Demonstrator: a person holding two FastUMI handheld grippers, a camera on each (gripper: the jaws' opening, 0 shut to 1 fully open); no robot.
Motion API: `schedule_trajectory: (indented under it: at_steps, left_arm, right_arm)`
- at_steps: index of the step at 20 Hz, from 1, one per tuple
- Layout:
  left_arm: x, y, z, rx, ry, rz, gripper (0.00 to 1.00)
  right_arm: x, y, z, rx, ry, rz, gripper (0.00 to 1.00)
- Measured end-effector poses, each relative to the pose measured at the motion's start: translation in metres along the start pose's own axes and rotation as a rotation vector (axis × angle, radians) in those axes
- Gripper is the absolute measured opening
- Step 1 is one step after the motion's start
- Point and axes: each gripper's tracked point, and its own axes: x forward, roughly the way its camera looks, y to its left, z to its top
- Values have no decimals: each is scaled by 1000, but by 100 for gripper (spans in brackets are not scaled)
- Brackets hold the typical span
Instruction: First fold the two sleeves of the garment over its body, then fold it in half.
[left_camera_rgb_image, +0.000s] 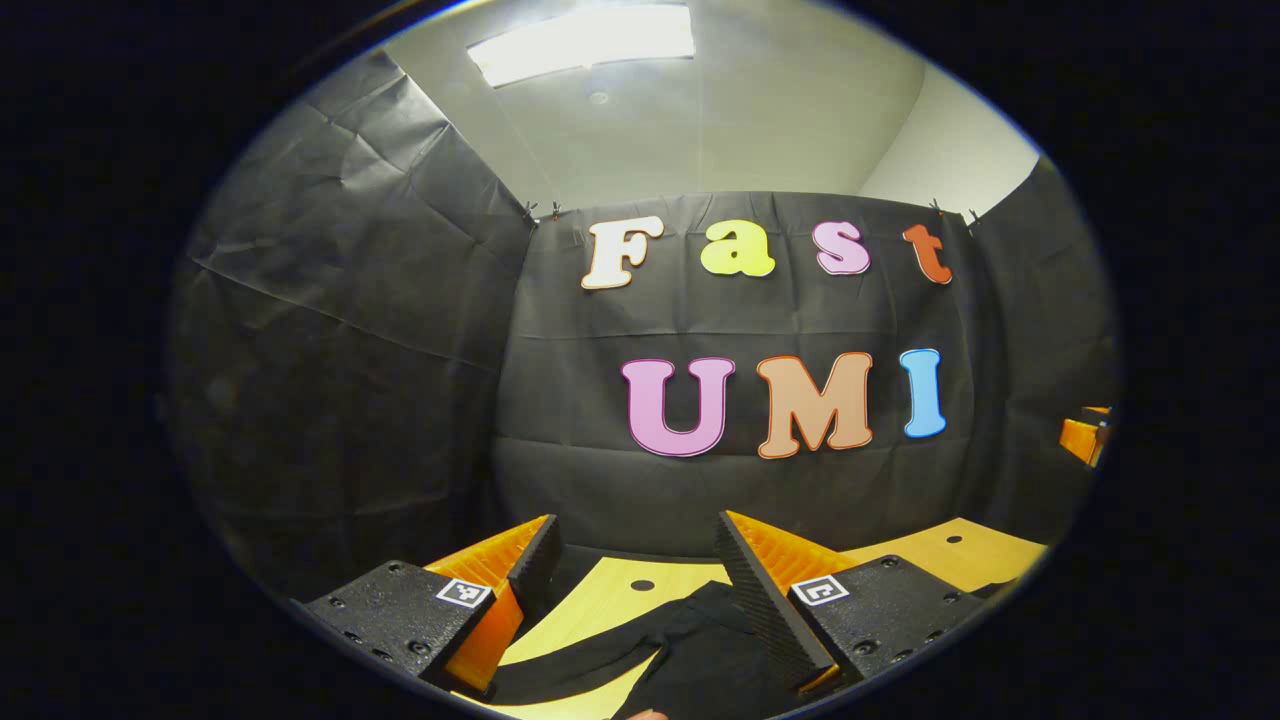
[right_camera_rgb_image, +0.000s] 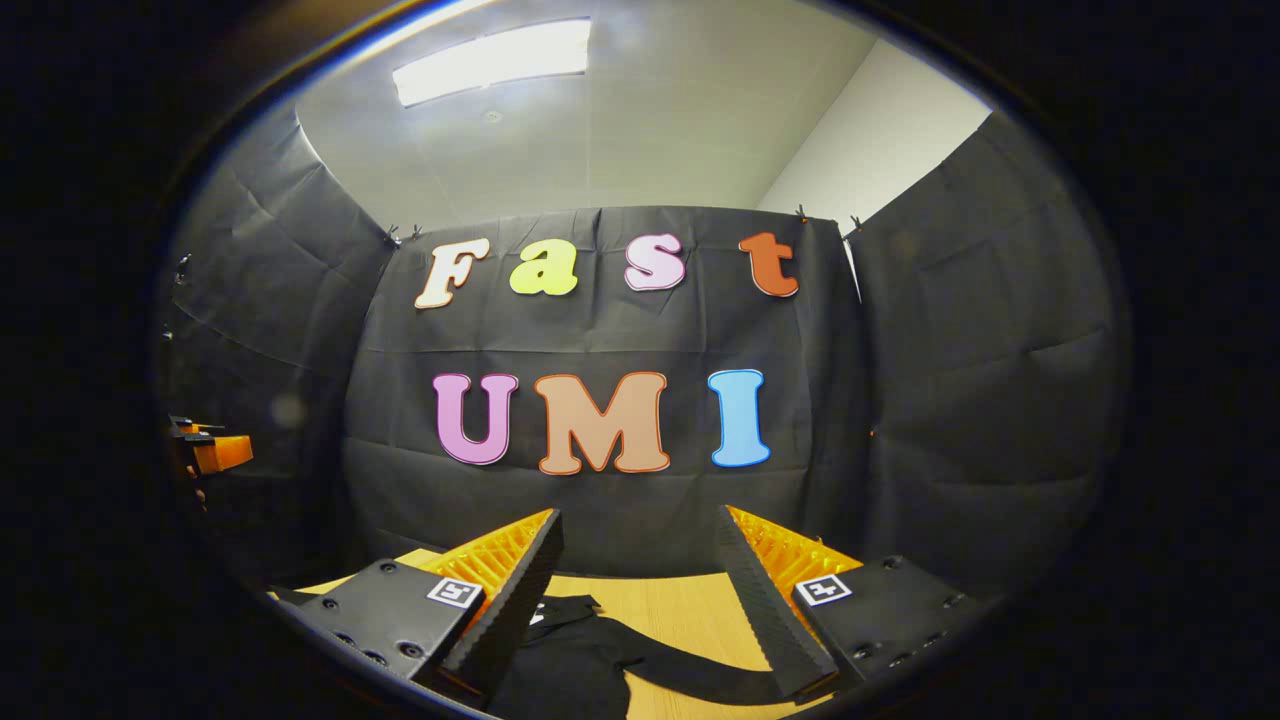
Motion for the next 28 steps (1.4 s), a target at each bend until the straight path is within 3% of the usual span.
schedule_trajectory:
  at_steps: [2,11,15,22,28]
  left_arm:
    - [5,4,-3,-3,0,-9,94]
    - [26,17,-17,-53,17,-70,93]
    - [36,16,-17,-38,17,-66,93]
    - [43,-9,-5,-42,-13,-45,94]
    - [43,-45,14,-47,-50,-57,93]
  right_arm:
    - [2,11,0,28,1,16,98]
    - [10,15,3,9,-4,-79,97]
    - [15,20,15,-22,-36,-51,97]
    - [31,-38,3,-80,-10,-107,98]
    - [51,-125,-54,-118,140,-216,98]
